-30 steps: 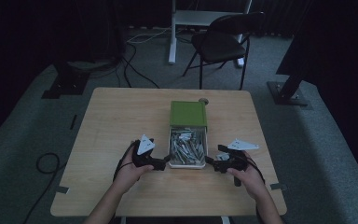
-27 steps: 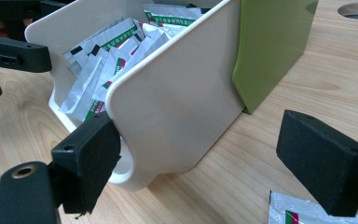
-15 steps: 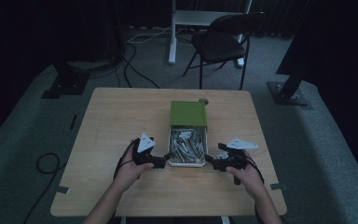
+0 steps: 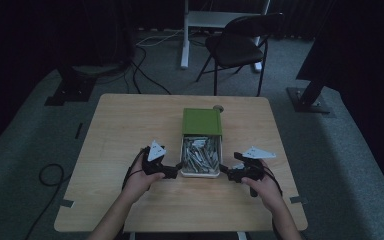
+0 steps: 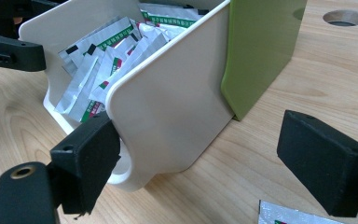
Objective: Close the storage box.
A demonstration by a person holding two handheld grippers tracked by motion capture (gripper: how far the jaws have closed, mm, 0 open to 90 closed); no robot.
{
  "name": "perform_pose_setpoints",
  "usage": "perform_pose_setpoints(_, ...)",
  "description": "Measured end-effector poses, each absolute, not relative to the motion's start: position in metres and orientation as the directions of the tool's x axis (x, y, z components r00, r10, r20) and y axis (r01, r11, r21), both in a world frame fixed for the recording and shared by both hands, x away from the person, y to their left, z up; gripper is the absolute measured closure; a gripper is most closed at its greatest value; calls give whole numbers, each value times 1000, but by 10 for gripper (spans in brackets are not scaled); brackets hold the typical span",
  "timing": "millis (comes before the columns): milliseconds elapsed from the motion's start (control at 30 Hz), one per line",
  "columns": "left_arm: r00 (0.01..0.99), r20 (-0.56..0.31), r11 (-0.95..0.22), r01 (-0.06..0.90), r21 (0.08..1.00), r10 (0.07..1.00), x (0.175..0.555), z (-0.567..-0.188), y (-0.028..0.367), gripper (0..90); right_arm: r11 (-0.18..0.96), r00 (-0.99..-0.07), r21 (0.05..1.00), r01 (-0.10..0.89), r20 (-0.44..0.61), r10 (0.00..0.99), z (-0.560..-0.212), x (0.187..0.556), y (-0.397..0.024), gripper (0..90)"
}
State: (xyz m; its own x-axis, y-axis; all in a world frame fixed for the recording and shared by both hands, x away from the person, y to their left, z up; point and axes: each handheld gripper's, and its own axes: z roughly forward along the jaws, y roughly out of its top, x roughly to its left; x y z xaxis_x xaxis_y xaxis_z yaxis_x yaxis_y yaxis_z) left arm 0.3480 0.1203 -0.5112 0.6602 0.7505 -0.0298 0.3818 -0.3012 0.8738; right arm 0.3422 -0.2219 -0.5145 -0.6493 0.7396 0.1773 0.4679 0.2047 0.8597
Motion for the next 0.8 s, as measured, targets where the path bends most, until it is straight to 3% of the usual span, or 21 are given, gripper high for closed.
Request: perform_pose_setpoints(800, 653, -44, -289, 393, 873, 756, 361, -508, 118, 36, 202, -631, 857, 474, 170, 757, -508, 356, -222, 132)
